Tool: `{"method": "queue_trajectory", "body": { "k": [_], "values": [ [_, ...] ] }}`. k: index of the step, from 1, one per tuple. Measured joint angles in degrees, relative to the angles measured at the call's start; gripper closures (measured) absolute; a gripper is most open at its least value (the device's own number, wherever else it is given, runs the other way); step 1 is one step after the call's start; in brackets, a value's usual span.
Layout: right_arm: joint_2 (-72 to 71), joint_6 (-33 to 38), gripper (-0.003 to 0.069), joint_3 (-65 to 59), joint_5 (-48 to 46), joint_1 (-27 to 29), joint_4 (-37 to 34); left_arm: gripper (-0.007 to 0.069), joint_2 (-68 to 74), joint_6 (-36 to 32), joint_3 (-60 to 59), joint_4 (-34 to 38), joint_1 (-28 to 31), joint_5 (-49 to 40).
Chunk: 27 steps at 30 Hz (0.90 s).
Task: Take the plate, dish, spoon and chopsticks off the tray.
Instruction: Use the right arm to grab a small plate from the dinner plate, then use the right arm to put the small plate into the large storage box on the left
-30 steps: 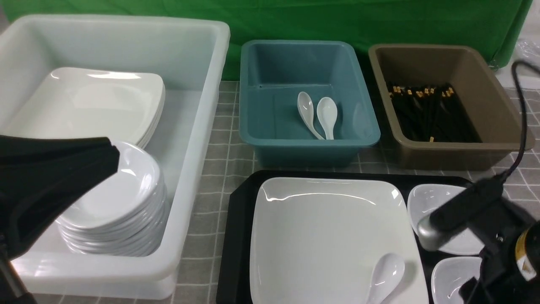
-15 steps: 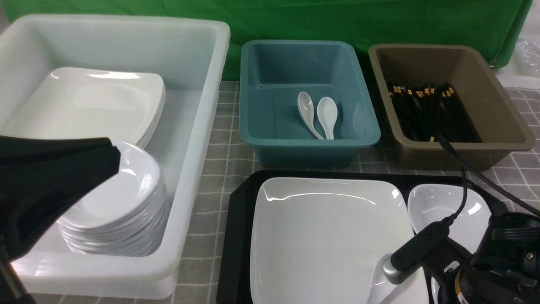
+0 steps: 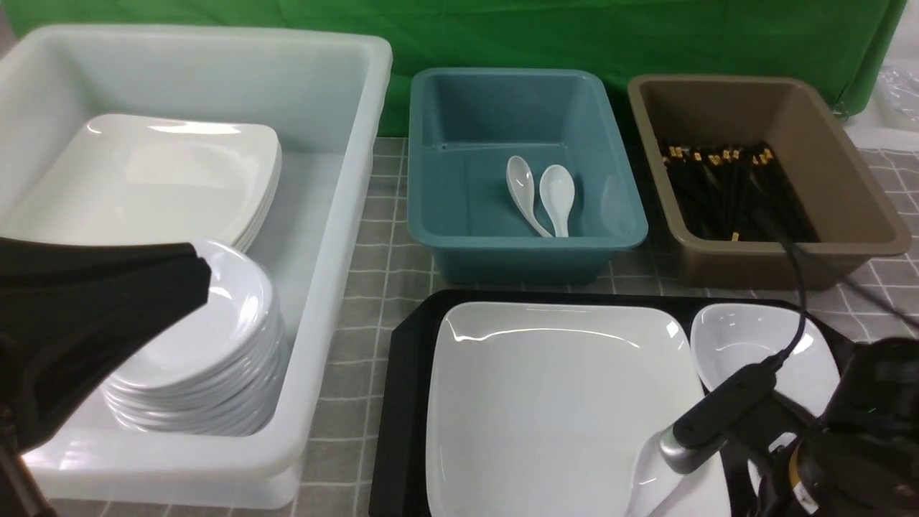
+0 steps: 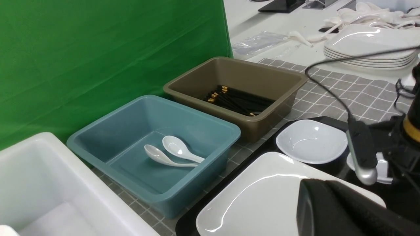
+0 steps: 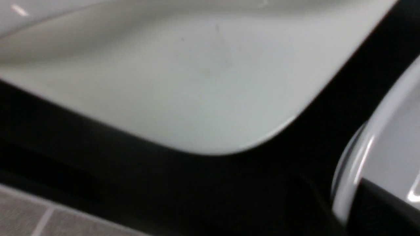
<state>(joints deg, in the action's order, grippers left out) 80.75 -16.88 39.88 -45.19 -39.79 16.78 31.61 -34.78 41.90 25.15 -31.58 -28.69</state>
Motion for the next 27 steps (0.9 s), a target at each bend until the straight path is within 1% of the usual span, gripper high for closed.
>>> {"method": "queue_trajectory", "body": {
  "k": [2, 4, 5, 7, 8, 9, 10, 11, 12, 13, 16, 17, 19, 21, 23, 25, 27],
  "values": [
    [-4.6, -0.8, 0.0592, 4.6, -5.7, -2.0, -3.7, 0.0615, 0.0, 0.0, 0.1, -0.3, 0.0, -0.2],
    [-7.6, -3.0, 0.0596, 9.4, -10.9, -3.9, -4.8, 0.0615, 0.0, 0.3, 0.5, -3.5, 0.0, -1.9],
    [-8.5, -3.6, 0.0596, 11.8, -13.3, -4.8, -5.0, 0.0615, 0.0, 1.4, 1.1, -6.3, 0.0, -3.4],
    [-9.7, -4.0, 0.0596, 17.2, -15.7, -7.0, -5.0, 0.0615, 0.0, 5.4, 2.4, -11.1, 0.0, -6.0],
    [-9.7, -3.9, 0.0596, 20.0, -16.2, -7.9, -5.0, 0.0615, -0.1, 9.3, 3.3, -13.5, 0.0, -7.8],
    [-8.9, -3.0, 0.0596, 25.2, -16.1, -10.8, -4.9, 0.0615, -0.5, 13.7, 4.9, -16.9, 0.0, -9.9],
    [-7.7, -1.7, 0.0596, 28.8, -15.2, -13.0, -4.9, 0.0615, -1.3, 17.2, 6.2, -20.1, 0.0, -12.0],
    [-6.1, 0.2, 0.0596, 32.5, -13.6, -15.2, -4.8, 0.0615, -2.1, 19.2, 7.0, -22.0, 0.0, -13.3],
    [-3.7, 3.7, 0.0596, 37.3, -10.9, -17.9, -4.8, 0.0615, -4.0, 22.7, 8.0, -25.2, 0.0, -15.3],
    [-2.7, 4.2, 0.0596, 38.0, -9.9, -18.4, -4.8, 0.0615, -4.7, 23.7, 8.1, -26.1, 0.0, -15.8],
    [6.7, 13.2, 0.0596, 49.3, -1.9, -24.7, -5.0, 0.0615, -11.7, 32.0, 9.2, -33.2, 0.0, -19.1],
    [7.3, 13.7, 0.0596, 50.6, -1.6, -24.9, -5.1, 0.0615, -12.1, 32.3, 9.2, -33.5, 0.0, -19.3],
    [15.5, 18.8, 0.0596, 58.7, 1.2, -27.4, -5.1, 0.0615, -17.2, 35.4, 9.3, -36.2, 0.0, -21.7],
    [19.2, 20.9, 0.0596, 62.3, 1.7, -28.1, -5.2, 0.0615, -19.0, 36.1, 9.3, -36.6, 0.0, -23.0],
    [27.1, 25.2, 0.0596, 69.7, 2.3, -28.6, -5.4, 0.0615, -21.8, 36.4, 9.3, -36.7, 0.0, -25.0],
    [32.7, 27.0, 0.0596, 74.2, 2.6, -28.6, -4.6, 0.0615, -22.6, 36.5, 9.3, -36.7, 0.0, -26.3],
    [35.2, 27.5, 0.0594, 76.7, 2.6, -28.6, -3.5, 0.0615, -22.8, 36.5, 9.3, -36.7, 0.0, -27.1]
  ]
}}
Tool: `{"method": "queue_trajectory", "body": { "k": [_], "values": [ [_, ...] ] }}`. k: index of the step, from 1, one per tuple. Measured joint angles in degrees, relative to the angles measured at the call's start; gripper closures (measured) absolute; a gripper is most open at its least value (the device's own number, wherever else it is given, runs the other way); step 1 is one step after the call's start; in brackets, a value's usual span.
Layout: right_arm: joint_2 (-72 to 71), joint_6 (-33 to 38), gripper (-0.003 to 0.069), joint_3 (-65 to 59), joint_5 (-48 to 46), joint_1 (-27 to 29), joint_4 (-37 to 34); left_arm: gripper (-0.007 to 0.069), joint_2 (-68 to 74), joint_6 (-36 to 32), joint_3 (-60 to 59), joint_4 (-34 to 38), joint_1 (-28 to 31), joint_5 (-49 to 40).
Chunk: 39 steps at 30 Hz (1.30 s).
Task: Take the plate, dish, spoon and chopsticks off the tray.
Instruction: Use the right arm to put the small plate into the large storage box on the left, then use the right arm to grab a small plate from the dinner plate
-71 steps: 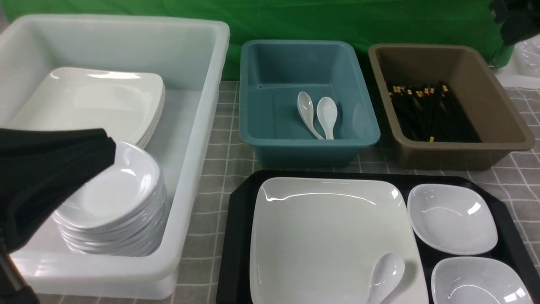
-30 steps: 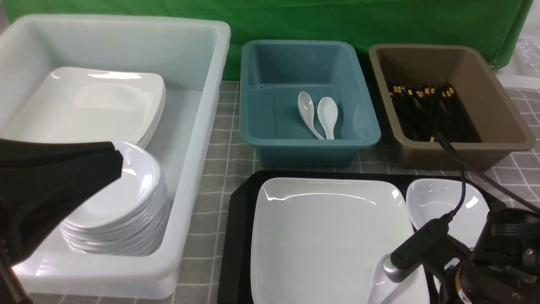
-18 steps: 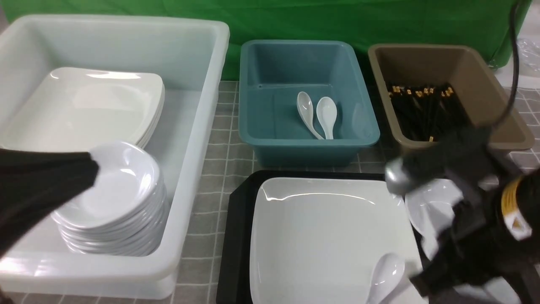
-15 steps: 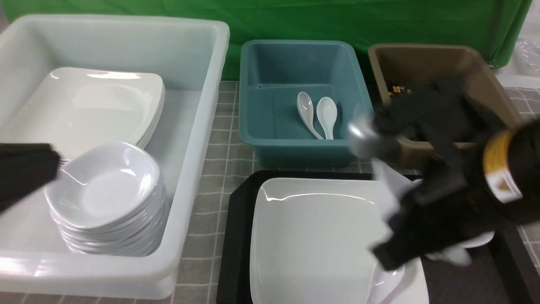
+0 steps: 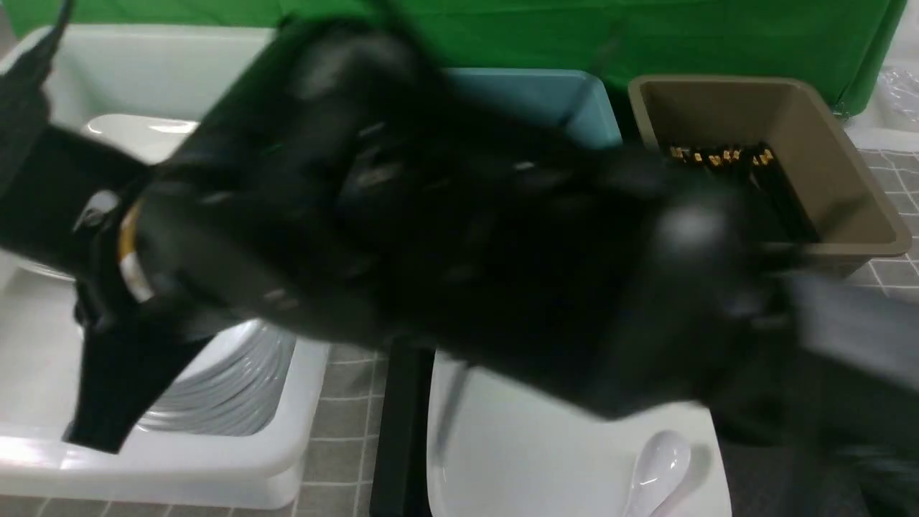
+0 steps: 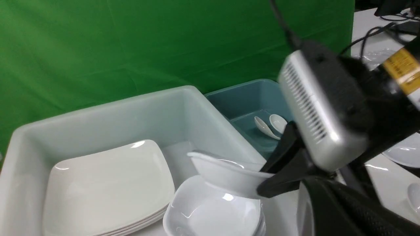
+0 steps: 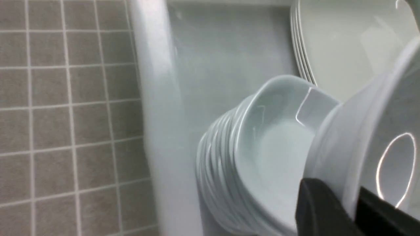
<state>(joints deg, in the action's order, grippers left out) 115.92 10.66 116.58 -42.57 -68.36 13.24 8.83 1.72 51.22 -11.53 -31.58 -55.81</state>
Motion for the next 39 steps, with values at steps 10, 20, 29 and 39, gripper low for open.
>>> {"method": "queue_trajectory", "body": {
  "k": [10, 20, 29, 39],
  "values": [
    [8.0, 0.9, 0.0097, 6.3, -6.6, 0.0, 4.9, 0.0615, -0.1, -0.5, 0.0, 0.0, 0.0, -0.1],
    [-4.1, -0.7, 0.0202, 4.0, -24.3, 0.0, 5.4, 0.0615, 3.4, -6.5, -2.3, 8.1, 0.0, 6.8],
    [-26.6, -6.2, 0.0274, -36.6, -23.4, 15.8, 6.0, 0.0615, 11.1, -9.3, -3.0, 12.0, 0.0, 10.6],
    [-30.7, -2.0, 0.0155, -69.1, 8.2, 38.5, 4.7, 0.0615, 11.5, -10.9, -3.6, 12.4, 0.0, 14.1]
  ]
}}
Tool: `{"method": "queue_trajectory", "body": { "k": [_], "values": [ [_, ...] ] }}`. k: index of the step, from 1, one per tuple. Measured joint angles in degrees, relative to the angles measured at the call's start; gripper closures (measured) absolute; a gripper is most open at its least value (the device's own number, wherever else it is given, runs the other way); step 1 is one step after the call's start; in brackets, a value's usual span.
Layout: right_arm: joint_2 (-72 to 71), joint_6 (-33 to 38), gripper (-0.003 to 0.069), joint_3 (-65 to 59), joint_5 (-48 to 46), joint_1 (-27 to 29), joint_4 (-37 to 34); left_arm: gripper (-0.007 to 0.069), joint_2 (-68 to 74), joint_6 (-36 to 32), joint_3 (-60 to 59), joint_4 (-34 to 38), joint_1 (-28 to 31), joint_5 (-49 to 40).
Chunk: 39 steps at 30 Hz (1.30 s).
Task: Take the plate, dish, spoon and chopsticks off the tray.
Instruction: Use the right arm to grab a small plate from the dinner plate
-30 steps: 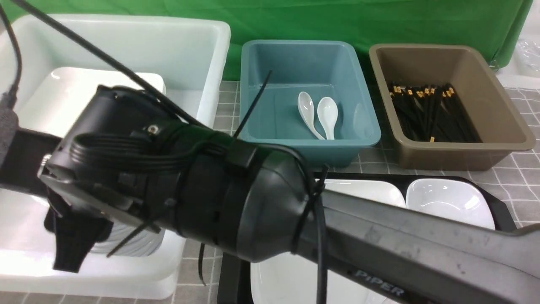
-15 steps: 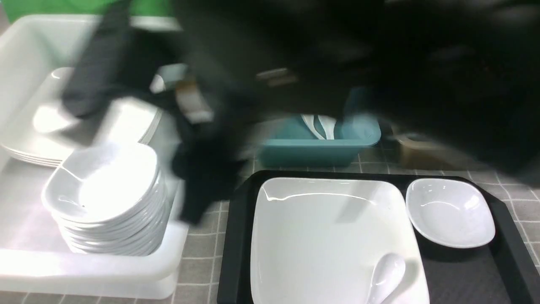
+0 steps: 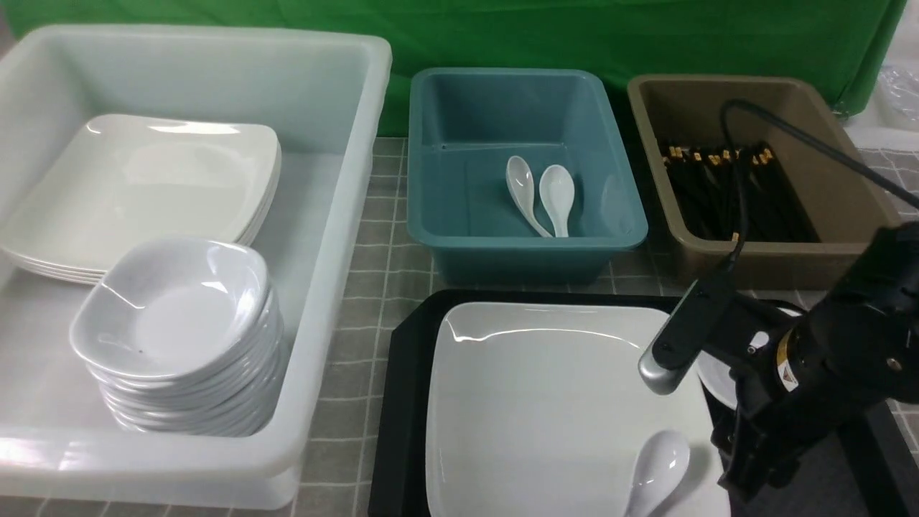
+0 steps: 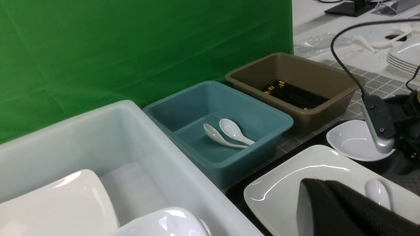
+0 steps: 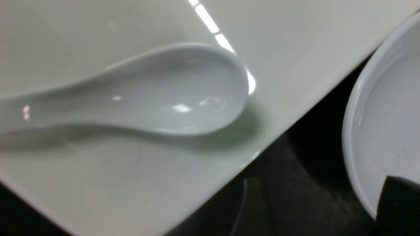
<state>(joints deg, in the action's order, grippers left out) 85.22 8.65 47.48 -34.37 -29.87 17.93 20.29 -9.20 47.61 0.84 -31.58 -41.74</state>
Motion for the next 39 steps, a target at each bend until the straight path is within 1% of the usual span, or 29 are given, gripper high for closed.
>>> {"method": "queue_trajectory", "body": {
  "k": [4, 8, 12, 18, 21, 23, 24, 26, 27, 28, 31, 36, 39],
  "values": [
    [0.6, 1.9, 0.016, -1.0, 5.0, 4.7, -0.1, 0.0615, 0.0, 0.0, -0.3, 0.2, 0.0, 1.5],
    [2.3, 3.5, 0.0181, -1.1, 6.1, 7.9, -0.1, 0.0615, 0.0, 0.0, -0.5, 0.4, 0.0, 1.7],
    [4.2, 5.5, 0.0185, -1.1, 6.3, 8.5, 0.0, 0.0615, 0.0, 0.0, -0.5, 1.2, 0.0, 1.9],
    [8.1, 10.4, 0.0189, -1.1, 9.6, 8.6, 0.8, 0.0615, 0.0, 0.0, -0.5, 1.5, 0.0, 1.9],
    [9.7, 11.0, 0.0211, -1.1, 10.2, 8.6, 2.0, 0.0615, 0.0, 0.0, -0.5, 1.9, 0.0, 1.9],
    [10.3, 11.5, 0.0267, -1.0, 10.8, 8.6, 2.4, 0.0615, 0.0, 0.0, -0.5, 2.6, 0.0, 1.9],
    [10.4, 11.6, 0.0284, -1.0, 11.0, 8.6, 2.4, 0.0615, 0.0, 0.0, -0.5, 2.7, 0.0, 1.9],
    [10.8, 11.7, 0.0346, -1.0, 12.0, 8.6, 2.9, 0.0615, 0.0, 0.0, -0.5, 3.0, 0.0, 1.9],
    [10.8, 11.7, 0.0351, -1.0, 12.1, 8.6, 2.9, 0.0615, 0.0, 0.0, -0.5, 3.0, 0.0, 1.9],
    [10.9, 11.7, 0.04, -1.0, 12.6, 8.6, 3.2, 0.0615, 0.0, 0.0, -0.5, 3.0, 0.0, 1.9],
    [11.1, 12.1, 0.047, -0.9, 13.8, 8.6, 4.2, 0.0615, 0.0, 0.0, -0.5, 3.1, 0.0, 1.9],
    [10.0, 12.1, 0.0487, -0.9, 12.2, 8.1, 4.6, 0.0615, 0.0, 0.0, -0.5, 3.2, 0.0, 1.8],
    [7.5, 11.8, 0.0529, -0.9, 8.6, 6.3, 4.5, 0.0615, 0.0, 0.0, -0.5, 3.2, 0.0, 1.7]
  ]
}}
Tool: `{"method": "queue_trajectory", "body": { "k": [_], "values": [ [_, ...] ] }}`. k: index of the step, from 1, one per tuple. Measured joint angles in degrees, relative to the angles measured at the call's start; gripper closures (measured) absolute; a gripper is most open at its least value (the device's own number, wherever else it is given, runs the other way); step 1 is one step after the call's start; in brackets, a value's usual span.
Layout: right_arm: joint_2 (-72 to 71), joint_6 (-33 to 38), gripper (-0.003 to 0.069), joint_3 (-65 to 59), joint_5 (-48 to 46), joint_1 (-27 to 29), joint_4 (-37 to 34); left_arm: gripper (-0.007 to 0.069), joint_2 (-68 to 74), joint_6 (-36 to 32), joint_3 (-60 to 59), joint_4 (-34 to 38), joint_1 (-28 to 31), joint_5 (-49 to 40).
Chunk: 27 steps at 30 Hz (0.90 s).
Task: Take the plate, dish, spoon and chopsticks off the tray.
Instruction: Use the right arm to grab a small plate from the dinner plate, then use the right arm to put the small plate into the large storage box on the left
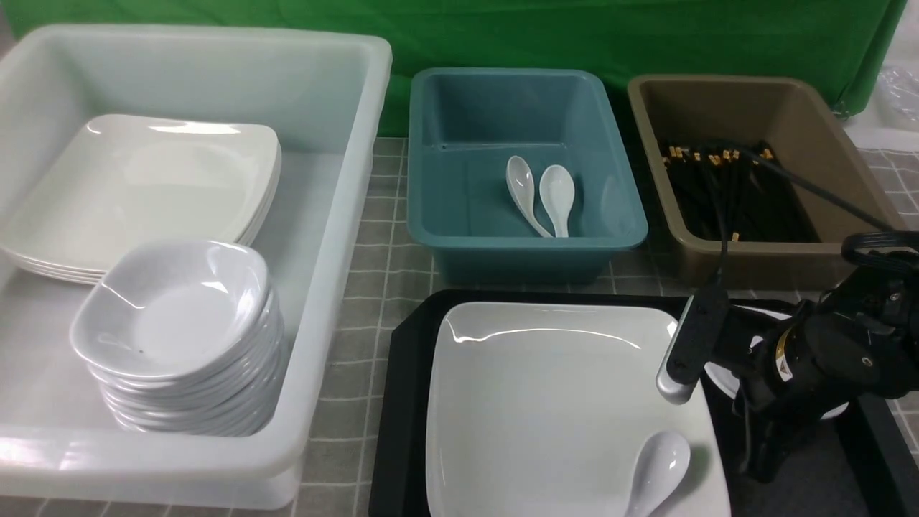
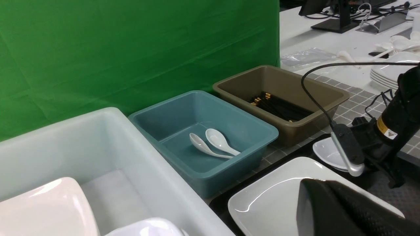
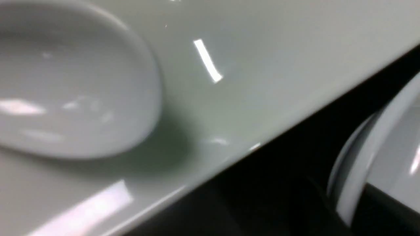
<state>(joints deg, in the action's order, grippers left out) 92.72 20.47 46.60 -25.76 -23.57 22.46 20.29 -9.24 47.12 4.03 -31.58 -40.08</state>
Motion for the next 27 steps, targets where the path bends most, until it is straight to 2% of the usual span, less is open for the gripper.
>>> {"method": "queue_trajectory", "body": {
  "k": [3, 9, 13, 14, 16, 17, 21, 27],
  "values": [
    [-4.6, -2.9, 0.0594, 0.1, -5.3, -3.3, -0.4, 0.0615, 0.0, 0.0, 0.0, 0.0, 0.0, -0.1],
    [-15.4, -13.4, 0.0601, 8.3, -23.1, -16.0, -1.8, 0.0615, 0.0, -0.9, 0.0, -0.3, 0.0, -0.1],
    [-17.9, -16.8, 0.0602, 17.2, -25.6, -26.7, -3.1, 0.0615, -0.1, -0.8, 0.0, -2.8, 0.0, -0.6],
    [-17.6, -17.2, 0.0603, 21.0, -25.3, -31.1, -3.5, 0.0615, -0.4, -0.4, 0.0, -4.0, 0.0, -0.9],
    [-16.2, -17.6, 0.0603, 25.5, -24.2, -36.0, -3.8, 0.0615, -1.3, 1.4, 0.0, -6.6, 0.0, -2.1],
    [-13.5, -17.4, 0.0603, 30.6, -22.6, -40.5, -3.8, 0.0615, -2.7, 3.4, 0.0, -8.8, 0.0, -3.2],
    [-3.6, -14.2, 0.0603, 41.3, -19.7, -46.0, -4.2, 0.0615, -7.5, 6.6, 0.2, -12.0, 0.0, -5.6],
    [15.1, -8.6, 0.0603, 57.5, -17.7, -46.9, -3.8, 0.0615, -14.6, 7.7, 0.6, -12.4, 0.0, -7.9]
  ]
}}
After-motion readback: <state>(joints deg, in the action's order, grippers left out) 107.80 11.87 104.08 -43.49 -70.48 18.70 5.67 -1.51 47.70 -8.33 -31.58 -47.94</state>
